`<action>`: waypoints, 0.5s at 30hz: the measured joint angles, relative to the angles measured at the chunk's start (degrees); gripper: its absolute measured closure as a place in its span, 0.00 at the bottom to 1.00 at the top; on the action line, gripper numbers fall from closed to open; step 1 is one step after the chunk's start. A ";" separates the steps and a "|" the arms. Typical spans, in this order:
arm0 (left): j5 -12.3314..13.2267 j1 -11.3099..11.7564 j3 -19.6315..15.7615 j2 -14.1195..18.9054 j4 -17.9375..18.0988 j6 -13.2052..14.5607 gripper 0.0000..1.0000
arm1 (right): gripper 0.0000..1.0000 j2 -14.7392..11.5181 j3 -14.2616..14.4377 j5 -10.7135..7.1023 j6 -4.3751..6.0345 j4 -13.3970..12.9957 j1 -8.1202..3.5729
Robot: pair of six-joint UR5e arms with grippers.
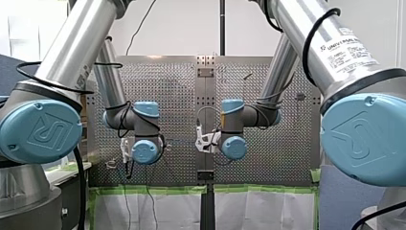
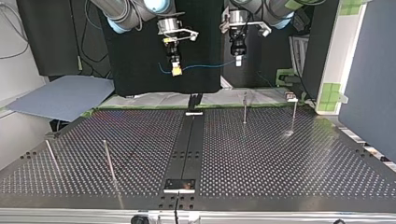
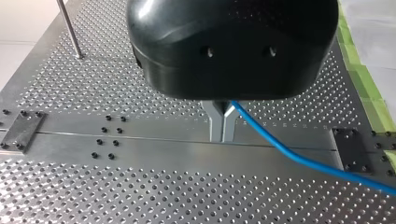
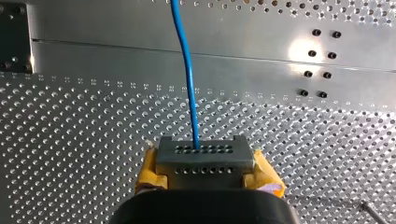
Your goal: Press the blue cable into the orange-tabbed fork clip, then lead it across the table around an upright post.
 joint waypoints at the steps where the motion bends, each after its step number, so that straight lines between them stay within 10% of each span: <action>1: 0.24 0.19 -0.23 0.23 0.08 0.10 1.00 | 1.00 0.20 -0.21 0.21 0.00 0.20 0.21; 15: 2.93 0.82 -4.49 1.95 0.30 0.36 1.00 | 1.00 6.94 -5.69 6.34 0.00 3.35 5.90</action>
